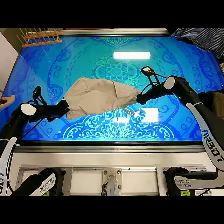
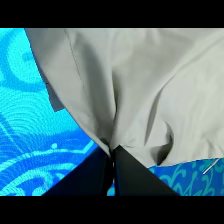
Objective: Fold the clothes and pants, and hang the long-sleeved shirts on hangers.
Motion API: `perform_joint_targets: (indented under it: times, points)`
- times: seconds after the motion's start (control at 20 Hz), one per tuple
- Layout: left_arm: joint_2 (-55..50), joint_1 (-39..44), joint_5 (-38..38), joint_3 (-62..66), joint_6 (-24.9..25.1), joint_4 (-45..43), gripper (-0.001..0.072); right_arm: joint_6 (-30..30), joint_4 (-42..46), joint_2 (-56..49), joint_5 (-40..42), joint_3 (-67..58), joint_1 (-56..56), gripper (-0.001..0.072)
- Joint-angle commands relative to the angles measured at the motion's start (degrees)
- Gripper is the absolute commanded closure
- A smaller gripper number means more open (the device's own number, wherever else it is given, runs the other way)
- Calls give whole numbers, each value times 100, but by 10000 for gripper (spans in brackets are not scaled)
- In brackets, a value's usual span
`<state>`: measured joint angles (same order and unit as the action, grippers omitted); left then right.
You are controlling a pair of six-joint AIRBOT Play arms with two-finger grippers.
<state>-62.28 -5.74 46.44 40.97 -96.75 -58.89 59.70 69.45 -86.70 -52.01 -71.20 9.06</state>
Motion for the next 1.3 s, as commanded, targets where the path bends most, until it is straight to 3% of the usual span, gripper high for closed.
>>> perform_joint_targets:
  times: [0.0,0.1,0.15,0.25,0.3,0.45,0.65,0.9,1.25]
  points:
    - [4,-7,-20,2,-4,-2,702,186,-166,-160,260,2,46,-4]
    - [4,-7,-17,2,-4,-2,701,186,-330,-227,227,2,114,3]
    - [4,-7,-17,2,-4,-2,701,186,-332,-227,234,0,127,69]
    - [7,-9,-24,7,-4,0,702,184,-323,-205,229,-4,127,618]
    - [7,-9,-37,26,-4,2,702,188,-328,-164,229,-9,107,694]
    - [129,-101,162,649,-4,9,702,188,35,229,168,-227,101,695]
    - [990,-306,260,2546,-4,15,701,221,431,1488,-188,-1150,103,695]
    - [2179,-293,269,4400,-2,-2,702,1115,382,3359,-282,-1615,103,695]
    - [3289,-295,-157,4754,-13,4,702,2490,387,4951,-1327,-1615,103,696]
